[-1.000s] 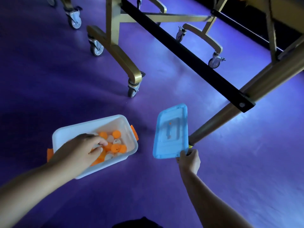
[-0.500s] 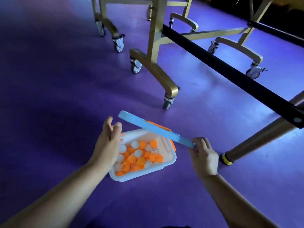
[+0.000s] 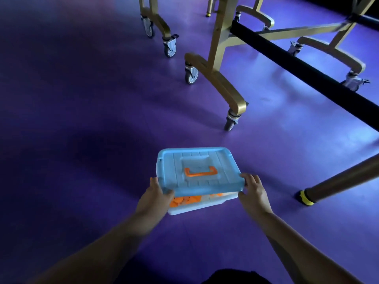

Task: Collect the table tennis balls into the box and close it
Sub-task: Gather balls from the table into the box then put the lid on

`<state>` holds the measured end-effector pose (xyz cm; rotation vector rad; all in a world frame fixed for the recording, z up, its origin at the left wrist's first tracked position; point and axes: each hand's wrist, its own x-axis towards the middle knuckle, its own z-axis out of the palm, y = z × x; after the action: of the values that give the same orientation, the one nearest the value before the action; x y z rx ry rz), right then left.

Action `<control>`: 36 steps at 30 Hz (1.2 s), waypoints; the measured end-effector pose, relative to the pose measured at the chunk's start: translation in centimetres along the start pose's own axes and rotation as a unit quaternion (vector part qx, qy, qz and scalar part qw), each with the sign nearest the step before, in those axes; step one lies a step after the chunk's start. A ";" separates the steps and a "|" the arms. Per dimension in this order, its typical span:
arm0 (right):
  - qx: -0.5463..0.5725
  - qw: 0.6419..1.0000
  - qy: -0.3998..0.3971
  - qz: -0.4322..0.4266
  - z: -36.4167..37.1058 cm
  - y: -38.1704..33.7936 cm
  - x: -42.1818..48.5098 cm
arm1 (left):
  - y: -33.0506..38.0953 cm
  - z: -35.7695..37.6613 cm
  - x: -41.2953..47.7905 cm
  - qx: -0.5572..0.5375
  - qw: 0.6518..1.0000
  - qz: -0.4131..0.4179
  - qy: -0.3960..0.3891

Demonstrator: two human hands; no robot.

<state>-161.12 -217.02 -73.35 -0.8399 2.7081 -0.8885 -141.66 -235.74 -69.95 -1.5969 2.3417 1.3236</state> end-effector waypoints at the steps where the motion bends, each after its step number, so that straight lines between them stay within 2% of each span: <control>1: 0.002 1.000 -0.007 0.004 0.2 0.0 -0.1 | -0.5 0.3 0.1 0.012 1.000 0.007 -0.003; 7: 0.010 1.000 -0.027 -0.010 1.5 0.2 -1.3 | -2.1 1.1 0.3 0.079 0.997 0.015 -0.020; 14: -0.006 0.999 0.002 -0.042 2.3 0.6 -1.7 | -2.3 1.8 0.7 -0.006 0.999 -0.047 -0.007; 22: 0.000 0.995 0.036 -0.093 4.4 -0.3 -3.5 | -3.2 -0.8 2.9 -0.040 0.994 -0.043 0.089; 27: -0.016 0.993 0.032 -0.111 5.0 0.0 -4.1 | -4.0 -1.0 3.4 -0.036 0.996 -0.017 0.074; 36: -0.128 0.981 0.041 -0.138 4.8 0.7 -4.3 | -4.8 -1.0 3.8 0.032 0.999 0.015 0.034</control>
<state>-156.33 -216.48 -77.75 -1.2833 2.8650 -0.6390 -139.37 -239.83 -73.98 -1.6213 2.4291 1.2038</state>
